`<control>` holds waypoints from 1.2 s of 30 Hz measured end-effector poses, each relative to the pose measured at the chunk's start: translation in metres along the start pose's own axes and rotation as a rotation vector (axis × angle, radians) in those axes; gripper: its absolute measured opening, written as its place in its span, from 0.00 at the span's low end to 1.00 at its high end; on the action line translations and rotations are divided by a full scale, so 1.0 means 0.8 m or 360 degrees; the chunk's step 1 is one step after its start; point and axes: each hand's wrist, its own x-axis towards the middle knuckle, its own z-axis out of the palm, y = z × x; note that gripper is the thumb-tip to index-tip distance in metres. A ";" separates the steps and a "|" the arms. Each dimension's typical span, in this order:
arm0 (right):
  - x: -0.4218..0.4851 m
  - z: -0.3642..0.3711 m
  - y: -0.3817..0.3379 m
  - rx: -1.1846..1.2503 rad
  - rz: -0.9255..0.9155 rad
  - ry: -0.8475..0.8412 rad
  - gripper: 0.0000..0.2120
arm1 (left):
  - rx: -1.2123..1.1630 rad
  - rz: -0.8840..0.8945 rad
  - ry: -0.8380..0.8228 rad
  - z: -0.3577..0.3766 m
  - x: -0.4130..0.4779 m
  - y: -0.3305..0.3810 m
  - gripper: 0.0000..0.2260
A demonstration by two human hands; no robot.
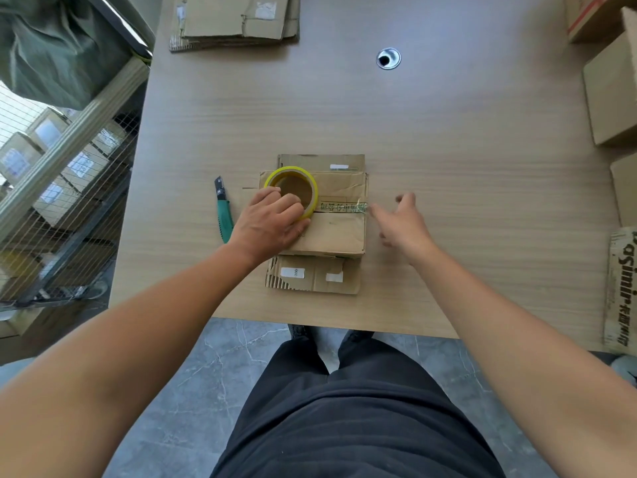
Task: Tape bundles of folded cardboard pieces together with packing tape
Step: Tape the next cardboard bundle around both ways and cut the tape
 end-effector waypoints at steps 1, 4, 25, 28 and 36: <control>-0.002 0.004 -0.001 -0.0020 -0.0229 0.0165 0.24 | 0.0014 -0.0004 -0.0005 -0.001 0.001 0.000 0.10; -0.022 0.043 -0.005 -0.0075 -0.0825 0.0175 0.24 | 0.0035 0.0015 -0.0050 -0.006 0.003 0.002 0.10; -0.032 0.082 0.002 -0.0664 -0.0663 0.0247 0.34 | -0.0582 -0.0516 -0.1050 -0.129 0.037 -0.115 0.12; -0.028 0.072 0.005 -0.0755 -0.0676 0.0256 0.34 | -0.0467 -0.0571 -0.0891 -0.115 0.017 -0.118 0.13; -0.027 0.075 -0.004 -0.0877 -0.0617 0.0297 0.36 | -0.0495 -0.0628 -0.0818 -0.076 -0.015 -0.120 0.13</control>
